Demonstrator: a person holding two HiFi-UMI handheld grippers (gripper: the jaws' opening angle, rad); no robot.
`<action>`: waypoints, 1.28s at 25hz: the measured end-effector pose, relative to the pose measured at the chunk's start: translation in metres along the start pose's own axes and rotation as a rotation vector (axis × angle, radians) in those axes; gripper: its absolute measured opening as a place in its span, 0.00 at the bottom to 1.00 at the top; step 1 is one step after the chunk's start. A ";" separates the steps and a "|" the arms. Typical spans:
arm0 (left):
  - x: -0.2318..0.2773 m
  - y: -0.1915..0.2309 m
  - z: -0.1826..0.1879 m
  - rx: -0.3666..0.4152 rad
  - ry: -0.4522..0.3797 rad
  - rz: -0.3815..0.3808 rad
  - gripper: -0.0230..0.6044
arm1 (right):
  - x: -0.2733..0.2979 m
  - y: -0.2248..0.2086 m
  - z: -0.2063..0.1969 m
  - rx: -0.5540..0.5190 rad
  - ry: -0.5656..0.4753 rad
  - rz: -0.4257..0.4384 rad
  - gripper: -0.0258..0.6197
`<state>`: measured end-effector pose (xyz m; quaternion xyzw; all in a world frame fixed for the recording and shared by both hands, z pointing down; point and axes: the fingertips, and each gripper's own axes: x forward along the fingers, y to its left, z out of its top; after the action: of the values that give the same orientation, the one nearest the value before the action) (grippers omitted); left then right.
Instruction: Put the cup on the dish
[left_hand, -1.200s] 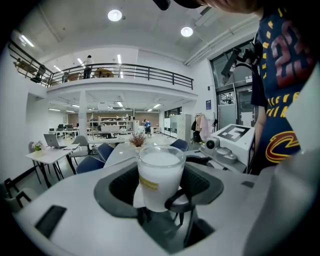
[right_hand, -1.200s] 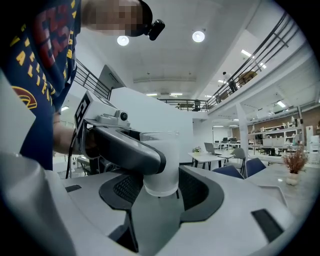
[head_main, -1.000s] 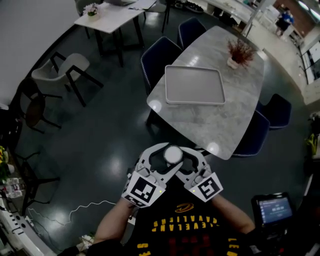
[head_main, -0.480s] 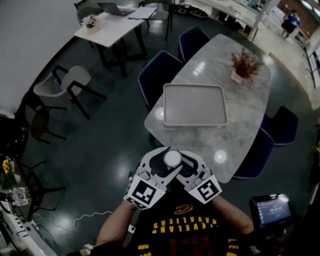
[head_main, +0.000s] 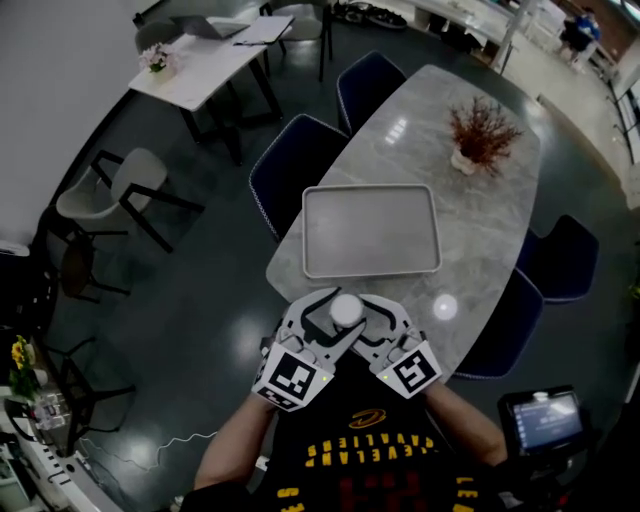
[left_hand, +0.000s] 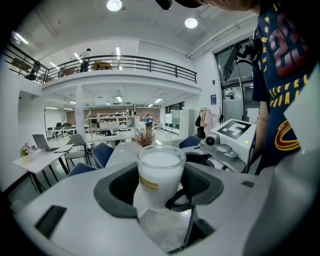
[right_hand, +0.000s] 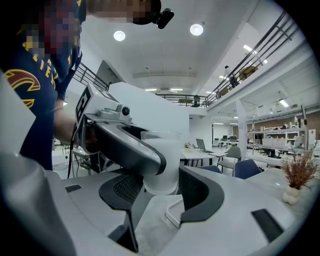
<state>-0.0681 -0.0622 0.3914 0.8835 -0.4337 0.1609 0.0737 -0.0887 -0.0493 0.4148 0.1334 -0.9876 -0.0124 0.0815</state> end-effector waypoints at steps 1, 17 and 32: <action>0.008 0.002 0.000 0.001 0.000 -0.005 0.45 | 0.000 -0.008 -0.003 -0.002 0.005 -0.005 0.39; 0.098 0.035 -0.007 0.037 0.014 -0.140 0.45 | 0.007 -0.096 -0.051 0.029 0.143 -0.161 0.39; 0.164 0.083 -0.054 0.063 0.076 -0.247 0.45 | 0.046 -0.157 -0.113 0.031 0.358 -0.214 0.39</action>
<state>-0.0515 -0.2204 0.4987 0.9253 -0.3132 0.1976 0.0816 -0.0734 -0.2131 0.5260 0.2390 -0.9376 0.0179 0.2517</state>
